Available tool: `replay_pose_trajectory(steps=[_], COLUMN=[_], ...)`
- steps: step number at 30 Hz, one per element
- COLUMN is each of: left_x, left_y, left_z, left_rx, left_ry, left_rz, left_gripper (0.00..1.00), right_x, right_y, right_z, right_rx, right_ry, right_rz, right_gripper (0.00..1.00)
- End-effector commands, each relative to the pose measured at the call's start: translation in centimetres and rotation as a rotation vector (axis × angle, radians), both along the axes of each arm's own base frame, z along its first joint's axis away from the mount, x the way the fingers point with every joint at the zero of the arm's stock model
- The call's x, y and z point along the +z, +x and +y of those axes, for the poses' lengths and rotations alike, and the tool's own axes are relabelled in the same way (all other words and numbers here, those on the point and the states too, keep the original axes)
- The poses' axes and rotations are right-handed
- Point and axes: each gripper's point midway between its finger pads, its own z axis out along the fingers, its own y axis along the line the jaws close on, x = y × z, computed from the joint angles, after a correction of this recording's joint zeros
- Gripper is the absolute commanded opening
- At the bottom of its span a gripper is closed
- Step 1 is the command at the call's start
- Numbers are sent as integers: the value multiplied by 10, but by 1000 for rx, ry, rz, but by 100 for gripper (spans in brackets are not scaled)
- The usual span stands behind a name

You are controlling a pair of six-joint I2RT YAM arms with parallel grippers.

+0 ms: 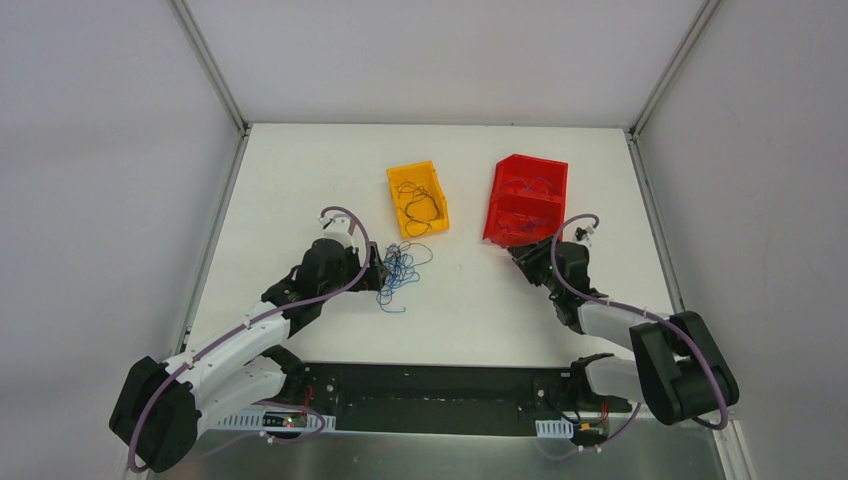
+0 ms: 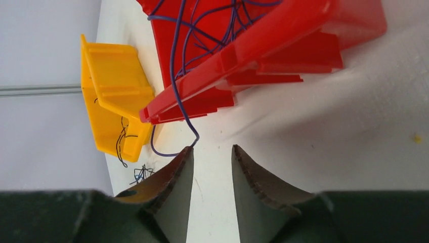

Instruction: Untangle the cables

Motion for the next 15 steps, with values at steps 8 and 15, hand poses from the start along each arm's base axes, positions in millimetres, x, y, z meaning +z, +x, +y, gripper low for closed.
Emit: replay_pose_trajectory(steps=[8, 15], left_x=[7, 7], left_y=[3, 4], left_z=[-6, -7], left_rx=[-30, -32], left_ry=[-12, -10], left_rz=[-49, -47], left_gripper=[94, 94], right_x=[52, 58], right_y=[35, 41], right_z=[6, 8], right_rx=[-28, -29], right_ry=[35, 41], right_rz=[-173, -181], right_gripper=[25, 32])
